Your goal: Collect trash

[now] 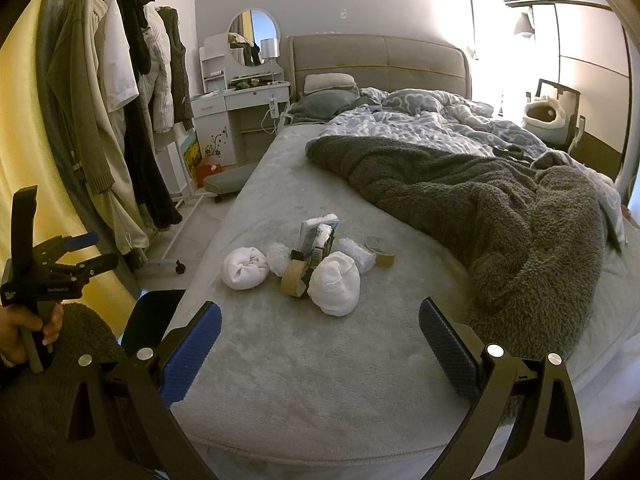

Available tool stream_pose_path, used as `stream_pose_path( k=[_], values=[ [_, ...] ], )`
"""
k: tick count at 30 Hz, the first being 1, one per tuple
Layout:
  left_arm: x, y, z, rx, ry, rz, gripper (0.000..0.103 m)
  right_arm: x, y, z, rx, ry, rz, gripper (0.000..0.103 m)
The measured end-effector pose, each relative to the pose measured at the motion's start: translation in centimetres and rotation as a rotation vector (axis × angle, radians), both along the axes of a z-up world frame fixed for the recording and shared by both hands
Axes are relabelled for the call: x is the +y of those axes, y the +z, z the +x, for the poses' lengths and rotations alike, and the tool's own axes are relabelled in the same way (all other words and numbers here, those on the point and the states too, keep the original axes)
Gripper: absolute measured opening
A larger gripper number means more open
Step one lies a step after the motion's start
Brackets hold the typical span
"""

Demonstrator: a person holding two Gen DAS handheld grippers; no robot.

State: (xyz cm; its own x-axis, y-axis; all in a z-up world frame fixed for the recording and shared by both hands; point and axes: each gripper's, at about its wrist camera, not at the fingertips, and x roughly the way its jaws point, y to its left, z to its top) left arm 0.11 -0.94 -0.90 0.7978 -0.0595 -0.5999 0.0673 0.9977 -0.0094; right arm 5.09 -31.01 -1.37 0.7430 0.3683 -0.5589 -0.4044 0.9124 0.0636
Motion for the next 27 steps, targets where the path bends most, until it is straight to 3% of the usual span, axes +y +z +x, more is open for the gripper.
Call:
stream_pose_path(
  k=[20, 27],
  values=[
    [0.5, 0.2, 0.5, 0.023, 0.014, -0.037, 0.100, -0.1, 0.1, 0.0, 0.001, -0.001, -0.002, 0.100],
    [-0.3, 0.4, 1.2, 0.013, -0.013, -0.005, 0.100, -0.4, -0.1, 0.9, 0.050, -0.007, -0.023, 0.100]
  ],
)
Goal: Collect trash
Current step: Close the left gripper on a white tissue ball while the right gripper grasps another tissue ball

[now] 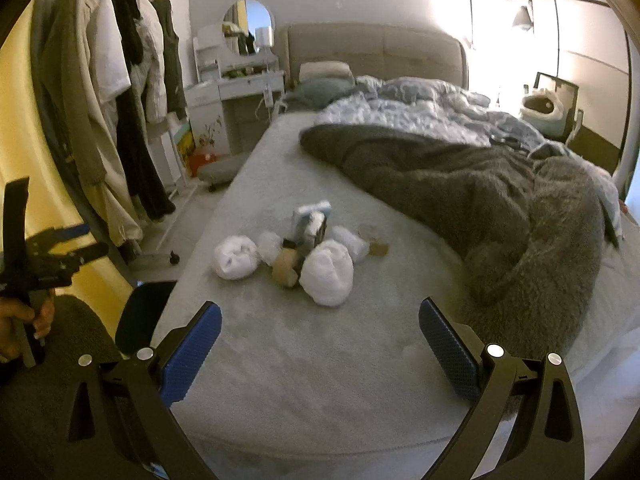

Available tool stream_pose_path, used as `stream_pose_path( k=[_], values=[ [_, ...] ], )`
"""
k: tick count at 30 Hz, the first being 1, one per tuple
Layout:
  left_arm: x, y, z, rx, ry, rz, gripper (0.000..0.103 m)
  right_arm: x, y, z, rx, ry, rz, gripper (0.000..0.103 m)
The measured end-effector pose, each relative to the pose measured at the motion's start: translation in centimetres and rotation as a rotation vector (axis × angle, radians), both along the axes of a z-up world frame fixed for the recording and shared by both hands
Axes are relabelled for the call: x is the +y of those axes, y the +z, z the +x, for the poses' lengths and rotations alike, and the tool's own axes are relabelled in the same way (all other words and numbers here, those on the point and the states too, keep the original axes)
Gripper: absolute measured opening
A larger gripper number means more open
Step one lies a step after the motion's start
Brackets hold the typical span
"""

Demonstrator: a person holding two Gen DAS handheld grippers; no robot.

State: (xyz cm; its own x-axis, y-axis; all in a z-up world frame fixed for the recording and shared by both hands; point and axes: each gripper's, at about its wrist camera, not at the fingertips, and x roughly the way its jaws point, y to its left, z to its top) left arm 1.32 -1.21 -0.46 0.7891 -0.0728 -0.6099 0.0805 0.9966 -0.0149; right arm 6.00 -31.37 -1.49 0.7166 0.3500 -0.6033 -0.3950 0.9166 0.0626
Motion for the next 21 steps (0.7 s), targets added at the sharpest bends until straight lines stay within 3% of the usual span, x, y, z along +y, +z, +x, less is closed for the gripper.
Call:
stream_pose_path(
  k=[8, 11, 15, 21],
  values=[
    [-2.4, -1.0, 2.8, -0.024, -0.149, -0.014, 0.099, 0.4, -1.2, 2.0, -0.012, -0.064, -0.028, 0.100],
    [-3.1, -1.9, 3.9, -0.010, -0.195, -0.031, 0.098, 0.4, -1.9, 3.1, -0.027, -0.086, 0.016, 0.100],
    [-2.7, -2.7, 5.2, 0.007, -0.224, -0.127, 0.098, 0.2, -3.5, 4.4, 0.006, -0.111, 0.057, 0.100],
    [-2.4, -4.7, 7.4, 0.049, -0.209, -0.146, 0.092, 1.1, -4.7, 5.6, 0.032, -0.077, 0.040, 0.100]
  ],
)
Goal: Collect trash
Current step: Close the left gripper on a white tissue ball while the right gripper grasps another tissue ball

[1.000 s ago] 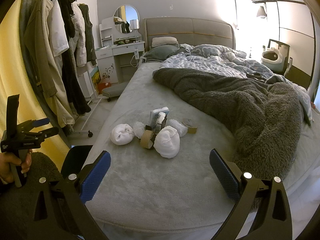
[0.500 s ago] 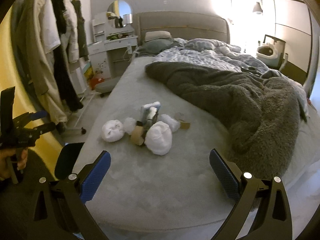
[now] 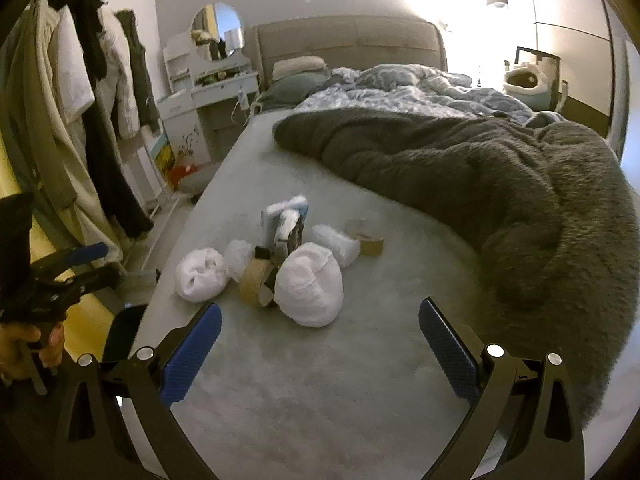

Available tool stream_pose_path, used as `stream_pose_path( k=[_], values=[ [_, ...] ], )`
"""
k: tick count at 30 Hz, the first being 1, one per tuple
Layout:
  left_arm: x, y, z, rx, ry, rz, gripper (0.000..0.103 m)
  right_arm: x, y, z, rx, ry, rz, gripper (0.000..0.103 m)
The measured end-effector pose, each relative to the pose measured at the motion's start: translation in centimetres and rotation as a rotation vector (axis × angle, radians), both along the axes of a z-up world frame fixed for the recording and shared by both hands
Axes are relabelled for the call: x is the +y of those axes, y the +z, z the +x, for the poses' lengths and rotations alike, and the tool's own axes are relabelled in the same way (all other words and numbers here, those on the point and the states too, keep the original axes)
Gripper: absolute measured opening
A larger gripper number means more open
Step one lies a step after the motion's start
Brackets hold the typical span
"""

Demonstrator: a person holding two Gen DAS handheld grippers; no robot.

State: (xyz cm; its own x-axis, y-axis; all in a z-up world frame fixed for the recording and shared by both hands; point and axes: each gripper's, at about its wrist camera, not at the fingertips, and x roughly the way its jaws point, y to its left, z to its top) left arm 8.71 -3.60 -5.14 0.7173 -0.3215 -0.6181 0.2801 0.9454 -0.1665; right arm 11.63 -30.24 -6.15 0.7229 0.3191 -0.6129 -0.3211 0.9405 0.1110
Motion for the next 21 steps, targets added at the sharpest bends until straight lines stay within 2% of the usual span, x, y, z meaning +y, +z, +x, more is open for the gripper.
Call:
stream_pose_path(
  k=[1, 7, 9, 12, 18, 21],
  values=[
    [0.0, -0.4, 0.5, 0.016, -0.006, -0.011, 0.087, 0.2, -0.3, 0.3, 0.009, 0.008, -0.002, 0.100],
    [-1.3, -1.9, 1.9, 0.045, -0.064, 0.019, 0.084, 0.9, -1.3, 1.7, 0.039, 0.023, 0.009, 0.099],
    [-1.6, -2.3, 2.3, 0.056, -0.081, 0.014, 0.082, 1.3, -1.6, 2.3, 0.049, 0.028, 0.004, 0.089],
    [-1.8, -2.6, 2.9, 0.069, -0.094, -0.002, 0.082, 1.7, -2.2, 3.0, 0.071, 0.034, 0.000, 0.082],
    [-2.8, -3.5, 4.3, 0.094, -0.122, -0.014, 0.077, 1.5, -2.9, 4.0, 0.107, 0.025, 0.024, 0.068],
    [-3.1, -3.9, 5.0, 0.107, -0.126, -0.031, 0.077, 1.7, -3.2, 4.4, 0.123, 0.032, 0.044, 0.067]
  ],
)
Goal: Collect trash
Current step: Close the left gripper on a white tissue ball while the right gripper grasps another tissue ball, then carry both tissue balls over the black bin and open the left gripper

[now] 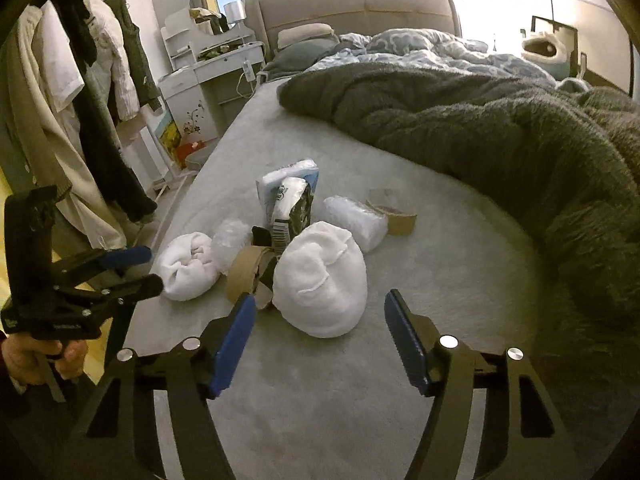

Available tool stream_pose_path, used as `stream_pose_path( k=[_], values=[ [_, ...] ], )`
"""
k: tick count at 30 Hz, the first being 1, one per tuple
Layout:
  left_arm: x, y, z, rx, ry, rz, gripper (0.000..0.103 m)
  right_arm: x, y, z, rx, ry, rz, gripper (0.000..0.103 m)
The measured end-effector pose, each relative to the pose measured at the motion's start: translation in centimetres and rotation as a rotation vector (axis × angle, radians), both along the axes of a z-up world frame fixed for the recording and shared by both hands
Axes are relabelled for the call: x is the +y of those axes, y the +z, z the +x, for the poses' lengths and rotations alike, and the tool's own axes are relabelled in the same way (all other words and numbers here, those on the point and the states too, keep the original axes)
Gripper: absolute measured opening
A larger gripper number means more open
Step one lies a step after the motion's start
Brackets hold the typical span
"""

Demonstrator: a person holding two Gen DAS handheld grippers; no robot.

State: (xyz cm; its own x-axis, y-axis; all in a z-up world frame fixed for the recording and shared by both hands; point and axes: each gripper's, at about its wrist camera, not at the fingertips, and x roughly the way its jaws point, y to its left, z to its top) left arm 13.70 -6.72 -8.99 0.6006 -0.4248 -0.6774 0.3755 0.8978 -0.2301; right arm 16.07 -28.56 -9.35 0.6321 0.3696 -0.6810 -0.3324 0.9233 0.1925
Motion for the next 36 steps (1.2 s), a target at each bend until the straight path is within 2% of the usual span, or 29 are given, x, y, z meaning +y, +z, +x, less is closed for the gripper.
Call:
stream_pose_path(
  k=[10, 14, 17, 19, 21, 24, 26, 36],
  values=[
    [-0.1, -1.0, 1.9, 0.060, -0.010, -0.034, 0.071, 1.0, -1.1, 1.5, 0.045, 0.011, 0.000, 0.058],
    [-0.4, -1.5, 2.5, 0.087, -0.025, -0.036, 0.060, 1.1, -1.5, 2.0, 0.054, 0.002, -0.010, 0.052],
    [-0.6, -1.6, 2.7, 0.093, -0.029, -0.039, 0.059, 1.1, -1.9, 2.4, 0.065, -0.003, -0.009, 0.049],
    [-0.6, -1.5, 2.7, 0.098, -0.029, -0.044, 0.057, 1.2, -1.9, 2.6, 0.070, -0.004, -0.008, 0.044],
    [-0.6, -1.4, 2.8, 0.104, -0.029, -0.053, 0.053, 1.3, -1.9, 2.6, 0.074, -0.005, -0.013, 0.033],
    [-0.7, -1.2, 2.6, 0.114, -0.033, -0.045, 0.045, 1.4, -1.7, 2.5, 0.077, -0.006, -0.028, 0.024],
    [-0.7, -0.8, 2.3, 0.101, -0.037, -0.036, 0.040, 1.4, -1.2, 2.4, 0.071, -0.019, -0.032, 0.021],
    [1.8, 2.1, 0.3, 0.027, 0.015, -0.040, 0.040, 1.3, 2.2, 0.9, 0.001, -0.124, -0.091, 0.021]
  ],
)
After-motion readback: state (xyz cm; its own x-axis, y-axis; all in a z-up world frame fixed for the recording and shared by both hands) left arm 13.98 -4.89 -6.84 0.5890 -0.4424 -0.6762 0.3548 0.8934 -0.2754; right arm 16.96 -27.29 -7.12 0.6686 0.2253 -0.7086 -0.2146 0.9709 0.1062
